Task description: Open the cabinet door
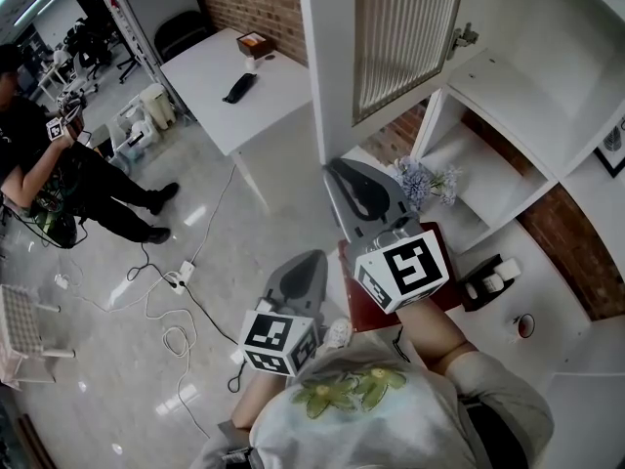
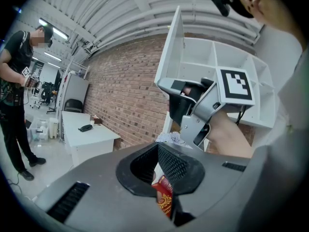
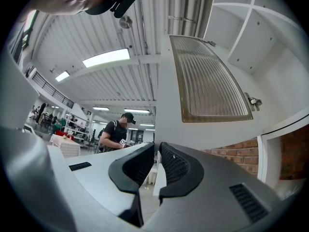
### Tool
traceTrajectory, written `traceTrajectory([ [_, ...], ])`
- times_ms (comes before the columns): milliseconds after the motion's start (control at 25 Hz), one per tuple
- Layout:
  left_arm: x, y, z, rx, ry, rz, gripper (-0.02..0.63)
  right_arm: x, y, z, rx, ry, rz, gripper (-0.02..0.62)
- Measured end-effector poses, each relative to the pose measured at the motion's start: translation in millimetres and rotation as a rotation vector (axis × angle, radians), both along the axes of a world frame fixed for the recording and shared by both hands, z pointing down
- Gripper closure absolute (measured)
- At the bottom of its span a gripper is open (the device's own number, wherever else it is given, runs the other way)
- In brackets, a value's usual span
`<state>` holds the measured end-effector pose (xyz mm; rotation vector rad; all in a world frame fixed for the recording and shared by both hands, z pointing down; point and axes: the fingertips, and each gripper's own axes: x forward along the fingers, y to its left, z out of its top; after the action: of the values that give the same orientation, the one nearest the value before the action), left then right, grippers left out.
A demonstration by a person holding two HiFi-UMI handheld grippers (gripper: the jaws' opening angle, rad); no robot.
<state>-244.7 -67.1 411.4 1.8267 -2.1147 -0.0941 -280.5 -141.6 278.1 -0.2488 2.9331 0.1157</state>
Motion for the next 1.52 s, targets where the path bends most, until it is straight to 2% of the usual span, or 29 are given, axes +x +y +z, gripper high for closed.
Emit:
traceTrajectory([
  [360,-2,2,-4,0.022,-0.005,-0.005,0.595,-3,-2,1,-0.062,0.021,-0.025,0.54],
  [680,5,0,-4,0.029,0.001,0.029,0.595,7,-2,26,-0.098,0.08,-0.01,0.54],
  [1120,23,-7,-2,0.027,0.028,0.081,0.595,40,13,27,-0.06,0.06,-0.006,0.565],
  [1520,39,1,5,0.011,0.046,0.088,0.595,65,34,43,-0.027,0.109,-0.014,0.572],
])
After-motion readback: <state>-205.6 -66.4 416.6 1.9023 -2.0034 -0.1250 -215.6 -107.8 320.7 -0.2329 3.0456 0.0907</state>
